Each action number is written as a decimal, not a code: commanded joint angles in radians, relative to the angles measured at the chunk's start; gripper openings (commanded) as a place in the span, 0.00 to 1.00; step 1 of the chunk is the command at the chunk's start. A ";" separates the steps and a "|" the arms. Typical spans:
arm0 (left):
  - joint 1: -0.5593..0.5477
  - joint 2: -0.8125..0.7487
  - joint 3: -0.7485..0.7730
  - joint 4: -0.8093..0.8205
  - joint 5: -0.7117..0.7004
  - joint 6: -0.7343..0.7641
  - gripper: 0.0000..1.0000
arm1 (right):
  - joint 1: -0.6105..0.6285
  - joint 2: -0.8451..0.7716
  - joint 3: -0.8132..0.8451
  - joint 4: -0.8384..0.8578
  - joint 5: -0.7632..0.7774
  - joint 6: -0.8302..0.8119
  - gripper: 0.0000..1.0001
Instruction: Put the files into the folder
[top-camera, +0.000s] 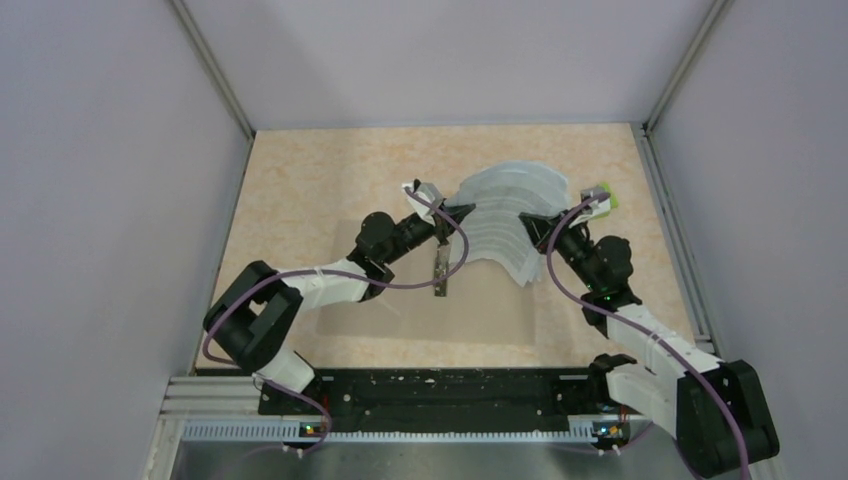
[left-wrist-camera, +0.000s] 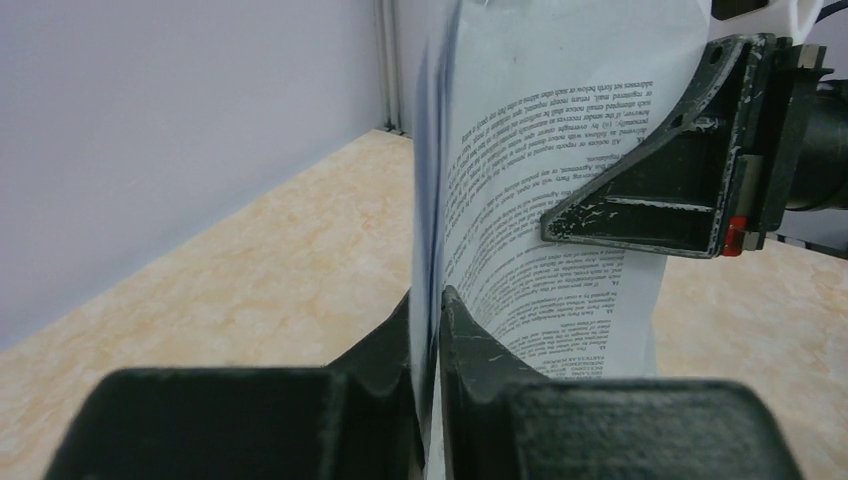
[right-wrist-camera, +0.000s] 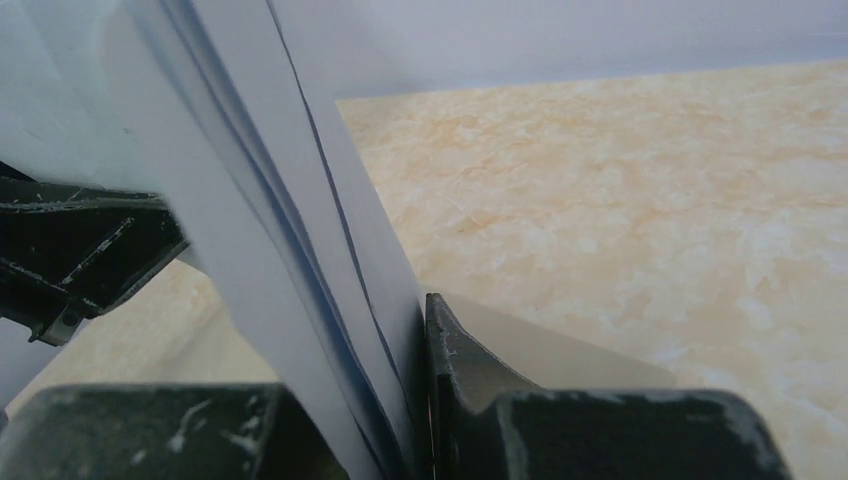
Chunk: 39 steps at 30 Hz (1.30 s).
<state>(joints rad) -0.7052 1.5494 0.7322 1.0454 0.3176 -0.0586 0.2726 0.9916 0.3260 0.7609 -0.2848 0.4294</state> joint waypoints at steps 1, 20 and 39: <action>-0.006 0.033 -0.018 0.184 -0.046 -0.027 0.16 | 0.006 -0.030 0.014 0.014 0.045 -0.028 0.18; -0.028 0.078 -0.061 0.209 -0.004 -0.034 0.59 | 0.002 -0.143 -0.107 0.000 0.087 -0.002 0.42; -0.034 0.092 -0.013 0.102 0.054 0.003 0.43 | -0.021 -0.183 -0.198 0.028 0.084 0.043 0.54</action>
<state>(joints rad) -0.7349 1.6455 0.6773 1.1412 0.3489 -0.0681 0.2588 0.8112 0.1173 0.7334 -0.2016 0.4641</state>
